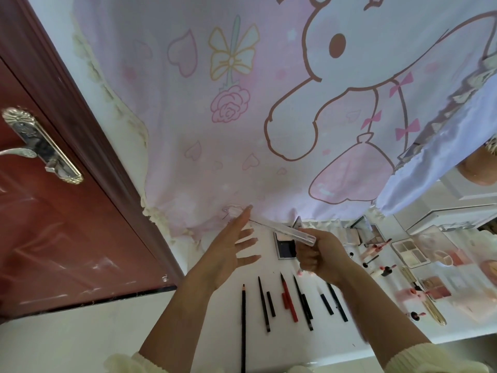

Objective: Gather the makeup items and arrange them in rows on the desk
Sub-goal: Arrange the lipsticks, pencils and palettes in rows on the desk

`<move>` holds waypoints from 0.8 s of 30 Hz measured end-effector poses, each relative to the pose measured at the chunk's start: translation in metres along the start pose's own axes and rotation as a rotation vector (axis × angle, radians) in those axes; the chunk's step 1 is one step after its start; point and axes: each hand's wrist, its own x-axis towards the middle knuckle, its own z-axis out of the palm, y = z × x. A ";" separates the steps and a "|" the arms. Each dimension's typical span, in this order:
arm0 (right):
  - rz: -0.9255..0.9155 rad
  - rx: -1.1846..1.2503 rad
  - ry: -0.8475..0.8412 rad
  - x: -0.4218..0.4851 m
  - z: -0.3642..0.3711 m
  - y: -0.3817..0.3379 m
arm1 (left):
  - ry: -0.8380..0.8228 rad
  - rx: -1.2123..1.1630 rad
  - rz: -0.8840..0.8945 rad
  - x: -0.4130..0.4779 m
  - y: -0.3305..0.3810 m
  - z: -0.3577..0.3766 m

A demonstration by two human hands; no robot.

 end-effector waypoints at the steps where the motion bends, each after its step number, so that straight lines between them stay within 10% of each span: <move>1: 0.014 -0.001 -0.029 0.000 0.001 0.005 | -0.002 -0.033 -0.006 0.001 -0.003 0.003; 10: 0.075 -0.065 -0.157 -0.005 0.004 0.034 | 0.019 -0.110 0.117 0.010 -0.016 0.017; 15: -0.182 -0.678 -0.050 -0.009 0.004 0.024 | 0.093 0.030 0.174 0.009 -0.012 0.019; 24: -0.522 -0.797 -0.187 -0.021 0.017 -0.005 | 0.278 0.317 0.244 0.011 -0.003 0.024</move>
